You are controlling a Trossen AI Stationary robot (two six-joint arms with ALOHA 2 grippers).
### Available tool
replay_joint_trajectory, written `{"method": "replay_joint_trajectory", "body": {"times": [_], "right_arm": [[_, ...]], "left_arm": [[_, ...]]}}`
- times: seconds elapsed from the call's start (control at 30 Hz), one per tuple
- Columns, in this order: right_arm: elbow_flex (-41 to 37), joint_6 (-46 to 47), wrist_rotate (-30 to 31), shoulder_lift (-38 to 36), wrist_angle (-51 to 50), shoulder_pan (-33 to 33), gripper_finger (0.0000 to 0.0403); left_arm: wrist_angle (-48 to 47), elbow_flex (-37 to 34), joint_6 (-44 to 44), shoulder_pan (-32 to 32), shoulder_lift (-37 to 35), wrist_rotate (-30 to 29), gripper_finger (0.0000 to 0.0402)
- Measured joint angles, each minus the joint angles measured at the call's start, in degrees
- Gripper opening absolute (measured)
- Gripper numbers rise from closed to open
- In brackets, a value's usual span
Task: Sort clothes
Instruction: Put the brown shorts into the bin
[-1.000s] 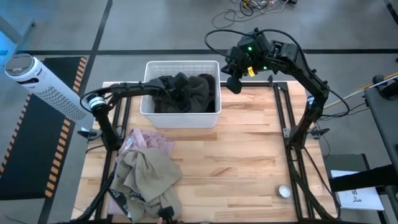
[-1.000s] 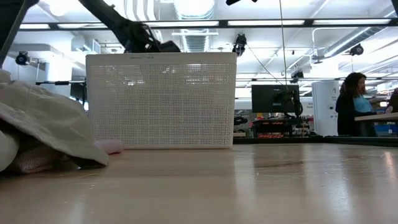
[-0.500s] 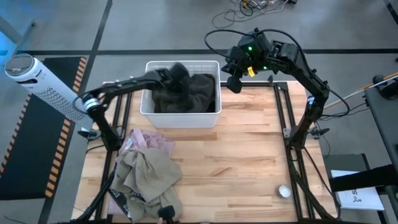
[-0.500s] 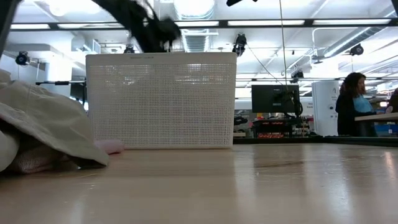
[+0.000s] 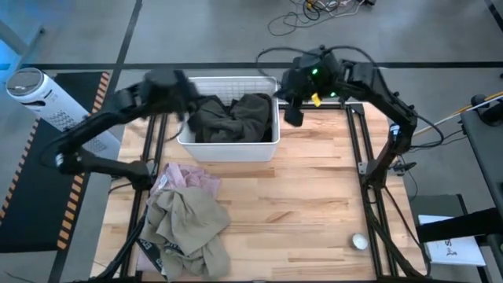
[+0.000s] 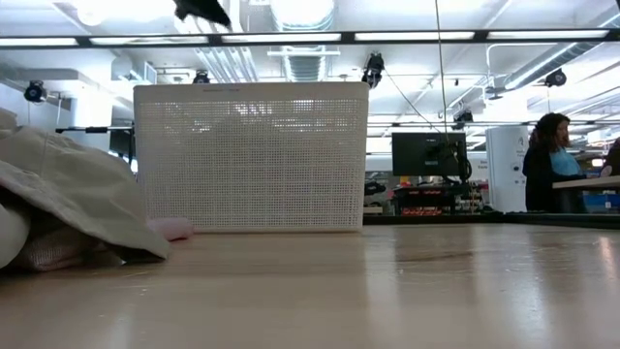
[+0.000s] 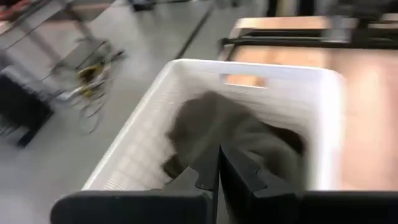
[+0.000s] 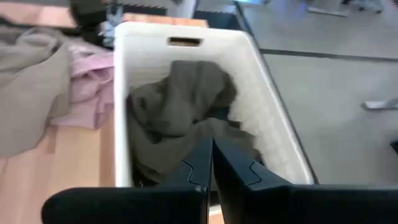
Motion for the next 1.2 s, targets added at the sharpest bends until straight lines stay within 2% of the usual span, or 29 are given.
{"method": "replay_joint_trajectory", "body": {"times": [0.13, 0.27, 0.43, 0.57, 0.77, 0.87, 1.1, 1.2], "right_arm": [[-8.3, -0.9, -0.3, -0.8, 4.0, 3.4, 0.0], [-20.7, -1.1, -0.4, -4.1, 13.6, 7.2, 0.0], [-35.6, 1.0, -0.4, -10.1, 24.3, 12.8, 0.0], [-44.7, 4.9, 0.3, -15.5, 31.3, 17.7, 0.0], [-53.9, 8.4, 6.1, -21.8, 37.3, 25.4, 0.0], [-56.8, 9.7, 9.2, -23.6, 37.8, 28.2, 0.0], [-59.9, 11.1, 11.1, -24.3, 38.0, 31.9, 0.0], [-60.5, 11.1, 11.2, -24.1, 37.9, 32.4, 0.0]], "left_arm": [[-5.8, 0.0, -1.8, -9.1, -5.9, -0.3, 0.0], [-9.7, 0.0, -7.1, -21.1, -8.3, -3.9, 0.0], [-17.3, 0.0, -15.6, -36.6, -6.2, -13.8, 0.0], [-22.8, -0.5, -27.4, -44.7, -1.7, -15.7, 0.0], [-33.2, -2.2, -54.0, -51.3, 5.8, -15.3, 0.0], [-37.3, -4.0, -65.2, -52.7, 8.3, -11.7, 0.0], [-36.9, -6.1, -78.8, -54.9, 10.9, -4.6, 0.0002], [-36.6, -6.1, -82.7, -55.9, 11.4, -1.9, 0.0022]]}}
